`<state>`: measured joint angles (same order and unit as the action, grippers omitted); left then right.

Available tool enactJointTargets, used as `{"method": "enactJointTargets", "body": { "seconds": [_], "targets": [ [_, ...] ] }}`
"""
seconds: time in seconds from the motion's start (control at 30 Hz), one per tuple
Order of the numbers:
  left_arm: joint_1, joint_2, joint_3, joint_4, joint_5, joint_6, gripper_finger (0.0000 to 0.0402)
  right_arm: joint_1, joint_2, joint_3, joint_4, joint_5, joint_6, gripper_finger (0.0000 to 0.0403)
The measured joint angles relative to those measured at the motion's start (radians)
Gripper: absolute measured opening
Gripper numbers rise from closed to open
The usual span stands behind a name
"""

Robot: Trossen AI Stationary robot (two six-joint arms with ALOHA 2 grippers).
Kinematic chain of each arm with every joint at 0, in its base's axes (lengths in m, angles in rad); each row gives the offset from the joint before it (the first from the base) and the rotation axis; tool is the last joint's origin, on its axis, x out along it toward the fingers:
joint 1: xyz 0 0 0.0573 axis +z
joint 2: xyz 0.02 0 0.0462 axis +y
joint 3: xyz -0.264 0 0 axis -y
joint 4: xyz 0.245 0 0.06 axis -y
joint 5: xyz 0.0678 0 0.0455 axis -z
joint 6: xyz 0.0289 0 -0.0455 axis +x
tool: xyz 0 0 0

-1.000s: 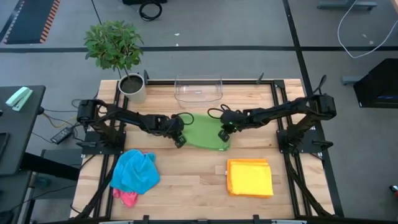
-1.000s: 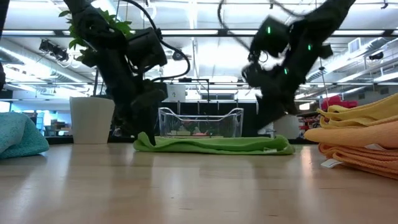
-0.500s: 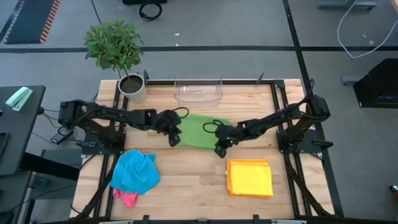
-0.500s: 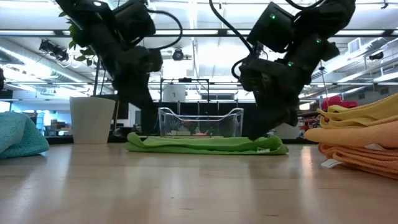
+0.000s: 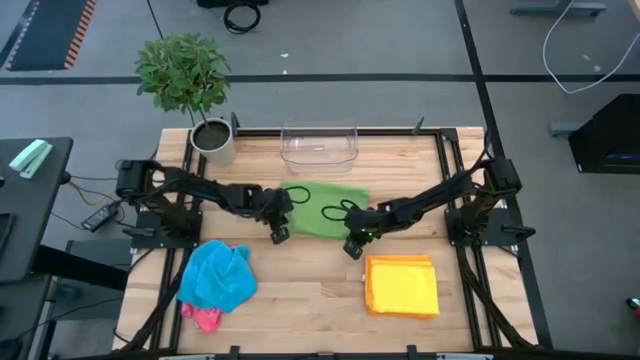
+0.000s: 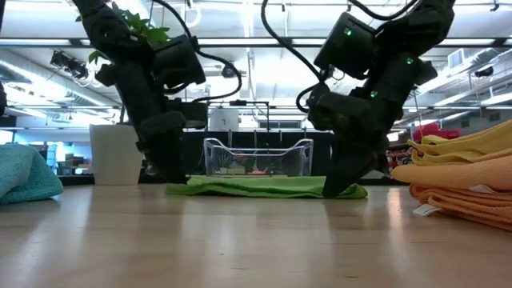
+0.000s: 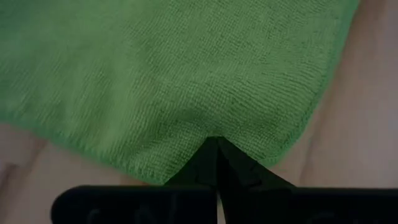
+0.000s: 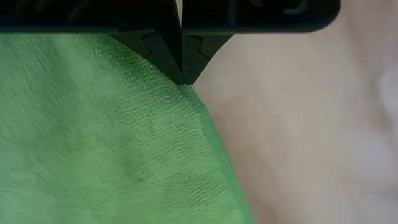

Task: Fold microfiber towels
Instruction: Fold the green towel on the table

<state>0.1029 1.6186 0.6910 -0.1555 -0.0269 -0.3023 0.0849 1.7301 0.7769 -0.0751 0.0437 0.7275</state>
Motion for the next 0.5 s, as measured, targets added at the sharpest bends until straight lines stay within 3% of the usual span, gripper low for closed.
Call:
{"method": "enactJointTargets", "body": {
  "seconds": [0.17, 0.37, 0.5],
  "targets": [
    [0.051, -0.013, -0.005, 0.017, -0.053, 0.008, 0.0005, -0.052, -0.044, -0.005, -0.067, 0.038, 0.016, 0.0],
    [0.086, -0.016, -0.001, -0.063, -0.052, 0.0, 0.0008, -0.076, -0.05, -0.004, -0.089, -0.004, 0.056, 0.0],
    [0.044, -0.016, -0.002, -0.075, 0.025, -0.017, 0.0006, -0.059, -0.05, -0.004, -0.094, -0.002, 0.079, 0.0]
  ]
}}
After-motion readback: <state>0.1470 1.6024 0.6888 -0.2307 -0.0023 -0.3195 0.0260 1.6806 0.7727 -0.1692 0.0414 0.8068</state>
